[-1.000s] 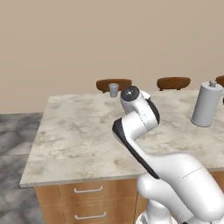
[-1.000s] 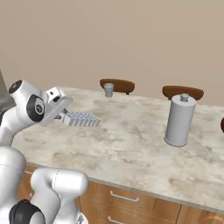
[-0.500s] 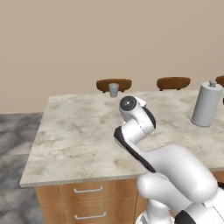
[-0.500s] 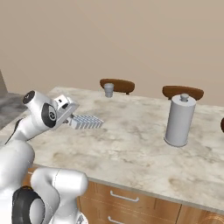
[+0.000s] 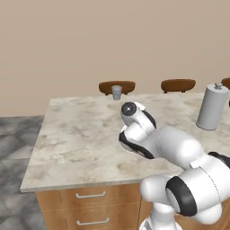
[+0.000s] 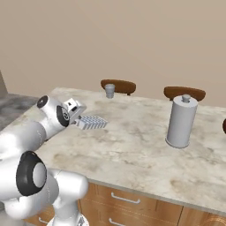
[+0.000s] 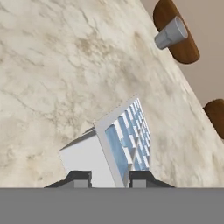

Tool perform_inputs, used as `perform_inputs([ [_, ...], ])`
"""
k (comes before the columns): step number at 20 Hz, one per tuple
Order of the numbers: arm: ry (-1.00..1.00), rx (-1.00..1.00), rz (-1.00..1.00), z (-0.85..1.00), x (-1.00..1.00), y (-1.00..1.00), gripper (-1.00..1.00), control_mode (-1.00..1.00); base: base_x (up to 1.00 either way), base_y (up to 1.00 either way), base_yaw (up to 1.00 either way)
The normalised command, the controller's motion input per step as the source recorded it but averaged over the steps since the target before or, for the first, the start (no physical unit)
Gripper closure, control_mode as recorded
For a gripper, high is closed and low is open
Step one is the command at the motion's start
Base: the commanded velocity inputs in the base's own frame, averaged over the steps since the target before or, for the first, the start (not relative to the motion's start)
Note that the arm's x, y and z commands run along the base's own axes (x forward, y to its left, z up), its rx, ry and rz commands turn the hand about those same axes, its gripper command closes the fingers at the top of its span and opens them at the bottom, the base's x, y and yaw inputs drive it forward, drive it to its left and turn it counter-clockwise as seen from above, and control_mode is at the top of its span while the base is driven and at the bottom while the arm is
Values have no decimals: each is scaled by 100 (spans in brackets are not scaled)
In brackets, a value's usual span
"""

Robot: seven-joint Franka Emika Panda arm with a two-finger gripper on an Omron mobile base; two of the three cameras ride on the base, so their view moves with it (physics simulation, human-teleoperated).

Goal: Open the freezer door, pick up the ice cube tray from the freezer, and place it on the dining counter.

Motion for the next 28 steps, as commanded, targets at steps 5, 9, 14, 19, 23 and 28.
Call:
perform_inputs([
  [5,4,0,0,-22,49,7,100,-100,0,0,0],
  [9,7,0,0,-23,34,8,100,-100,0,0,0],
  [14,9,0,0,-22,9,10,100,-100,0,0,0],
  [19,10,0,1,-11,0,4,100,-100,0,0,0],
  [23,8,0,1,-5,0,0,100,-100,0,0,0],
  [28,0,0,0,0,0,0,100,-100,0,0,0],
])
